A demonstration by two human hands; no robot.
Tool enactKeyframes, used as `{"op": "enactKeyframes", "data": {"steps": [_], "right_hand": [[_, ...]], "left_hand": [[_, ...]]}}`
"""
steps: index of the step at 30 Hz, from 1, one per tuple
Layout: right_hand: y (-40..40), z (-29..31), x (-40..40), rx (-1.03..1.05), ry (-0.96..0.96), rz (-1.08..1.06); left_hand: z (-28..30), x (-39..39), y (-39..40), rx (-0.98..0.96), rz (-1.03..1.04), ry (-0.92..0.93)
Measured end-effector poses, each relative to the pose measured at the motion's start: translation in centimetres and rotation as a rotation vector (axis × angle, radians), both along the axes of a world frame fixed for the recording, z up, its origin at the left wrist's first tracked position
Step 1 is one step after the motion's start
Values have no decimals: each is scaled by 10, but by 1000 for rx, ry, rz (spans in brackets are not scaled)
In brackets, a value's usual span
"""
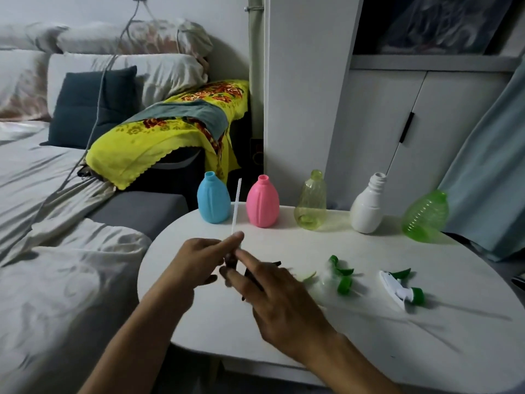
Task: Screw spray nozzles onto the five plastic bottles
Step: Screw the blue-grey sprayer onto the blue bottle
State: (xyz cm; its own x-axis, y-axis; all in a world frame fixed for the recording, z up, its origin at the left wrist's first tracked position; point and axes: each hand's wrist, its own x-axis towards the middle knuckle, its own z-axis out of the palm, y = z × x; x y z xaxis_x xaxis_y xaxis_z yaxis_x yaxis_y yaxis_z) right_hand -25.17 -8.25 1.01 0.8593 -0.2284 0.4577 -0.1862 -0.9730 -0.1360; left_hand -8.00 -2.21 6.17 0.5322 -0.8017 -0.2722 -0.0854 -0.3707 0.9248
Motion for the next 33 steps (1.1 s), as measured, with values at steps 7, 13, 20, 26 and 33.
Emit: {"op": "enactKeyframes", "data": {"steps": [7, 13, 20, 26, 33], "right_hand": [[-34, 4, 9, 54, -187, -65], [-56, 10, -4, 91, -289, -92], [-58, 19, -14, -120, -233, -238], [-59, 21, -15, 52, -341, -324], [-75, 28, -28, 699, -671, -439]], "left_hand": [[-3, -30, -29, -1, 22, 288], [-7, -35, -41, -30, -29, 27], [-9, -22, -45, 105, -324, 98], [-16, 11, -79, -57, 50, 12], [-50, 113, -117, -130, 514, -404]]}}
